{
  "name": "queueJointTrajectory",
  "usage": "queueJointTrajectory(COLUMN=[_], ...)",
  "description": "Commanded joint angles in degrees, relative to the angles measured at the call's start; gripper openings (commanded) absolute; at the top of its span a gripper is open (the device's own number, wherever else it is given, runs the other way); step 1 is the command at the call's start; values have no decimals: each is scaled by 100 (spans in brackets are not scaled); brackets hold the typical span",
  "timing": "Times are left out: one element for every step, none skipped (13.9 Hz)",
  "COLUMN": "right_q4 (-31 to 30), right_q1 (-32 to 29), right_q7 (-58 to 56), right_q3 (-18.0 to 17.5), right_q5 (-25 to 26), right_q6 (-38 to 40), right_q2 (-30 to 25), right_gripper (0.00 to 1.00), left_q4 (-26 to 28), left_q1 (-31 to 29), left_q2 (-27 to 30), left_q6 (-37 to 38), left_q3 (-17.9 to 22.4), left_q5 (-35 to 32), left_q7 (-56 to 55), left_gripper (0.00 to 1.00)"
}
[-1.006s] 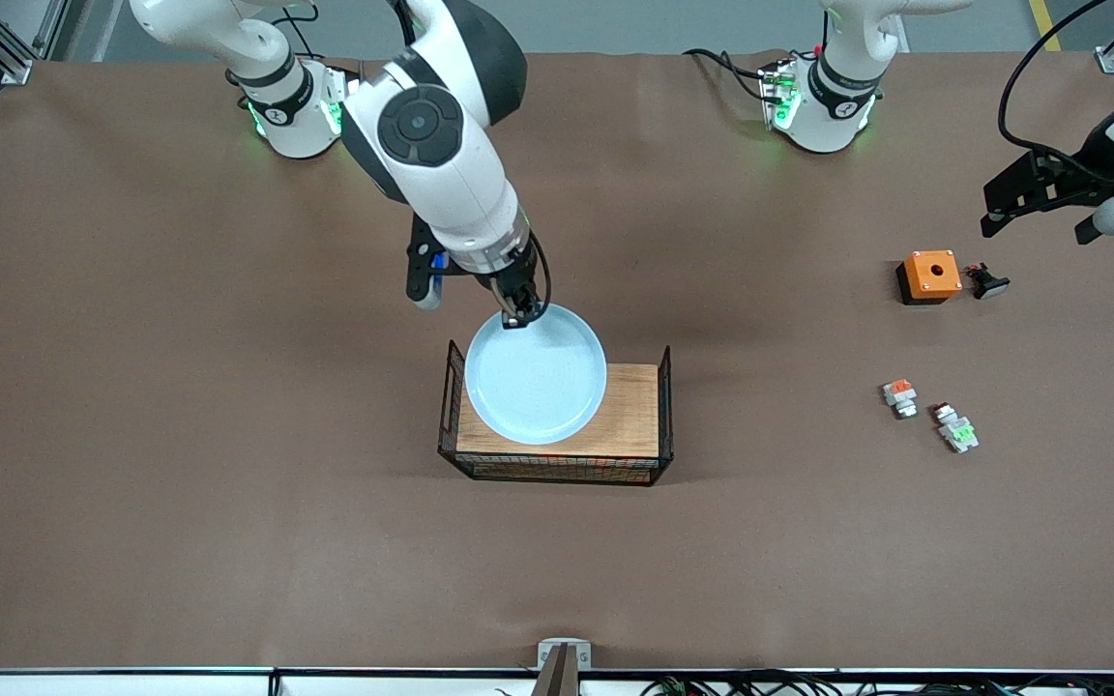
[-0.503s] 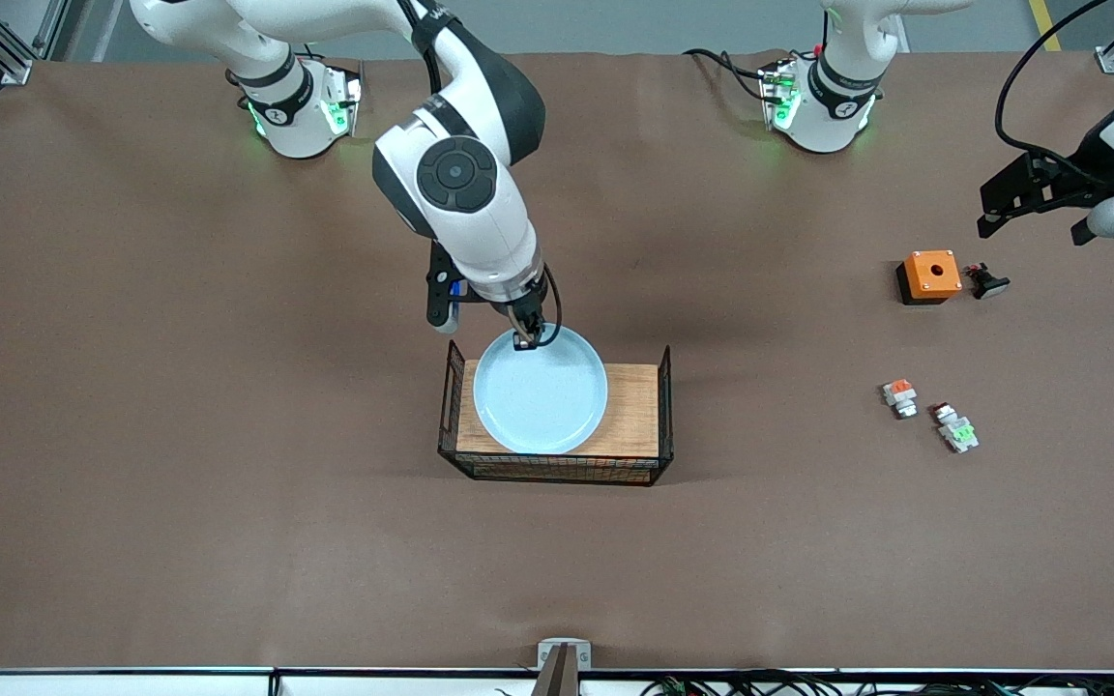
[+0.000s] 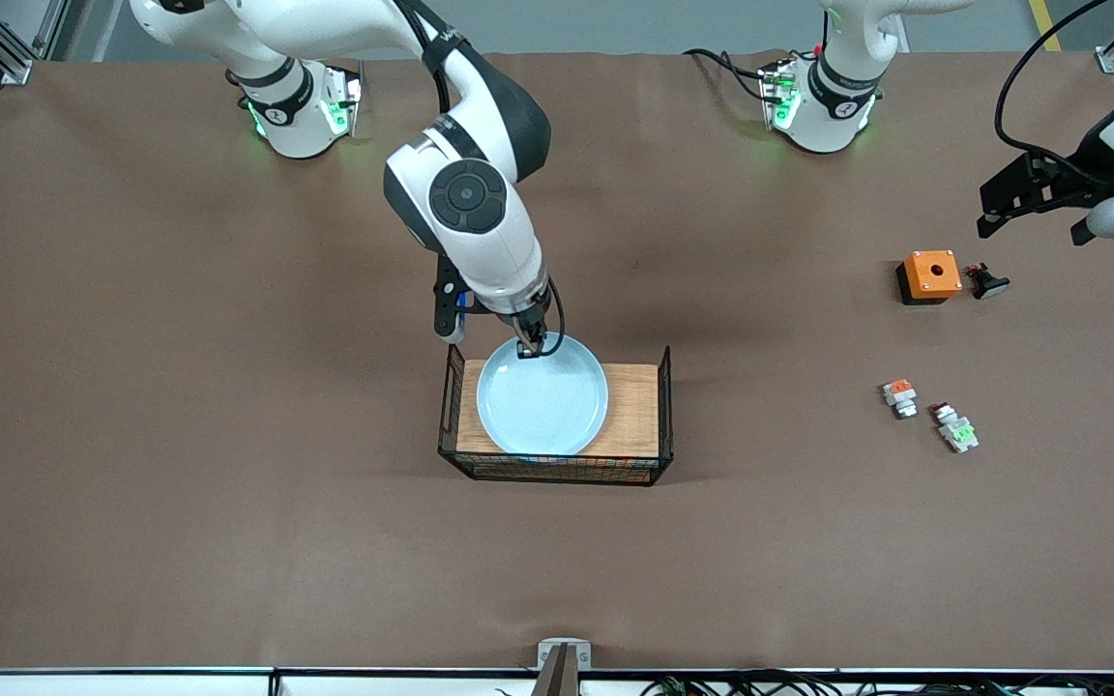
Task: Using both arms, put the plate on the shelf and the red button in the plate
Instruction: 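Lower the plate into the wire basket and open the right gripper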
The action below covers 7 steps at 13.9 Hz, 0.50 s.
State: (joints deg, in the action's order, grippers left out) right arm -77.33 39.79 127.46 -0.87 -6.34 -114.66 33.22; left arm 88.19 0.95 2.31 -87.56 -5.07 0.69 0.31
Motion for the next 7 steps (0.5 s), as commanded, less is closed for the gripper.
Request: queueJointTrajectory(right_q4=[175,175,183,192,201,210,210], right_q1=[64,55,29,-33,-42,-51,-51], right_q7=[51,43,60,69,69,78,78], right_q3=[61,61,61,61,70,70,78], right_q5=[80,80,72,37,36,36,54], right_q6=[-153,-153,-144,-144,-127,-109,-100], right_q2=[106,106,106,98,89,80,62], right_gripper=[12,15,30,47,63,76,88], left_q4=[-4,-4,-12,-38,-47,-56,-39], left_q1=[-7,-7,-7,-7,-7,-7,19], left_q2=[7,7,-11,-54,-55,-55,-98], left_q6=[-33,-33,-33,-33,-33,-33,-33], left_q3=[-12,-12,-12,-12,-12,-12,-12], left_q5=[98,98,98,98,98,98,89], left_q7=[-13,-40,-57,-66,-66,-57,30], left_gripper=[100,100,100,100,100,100,100])
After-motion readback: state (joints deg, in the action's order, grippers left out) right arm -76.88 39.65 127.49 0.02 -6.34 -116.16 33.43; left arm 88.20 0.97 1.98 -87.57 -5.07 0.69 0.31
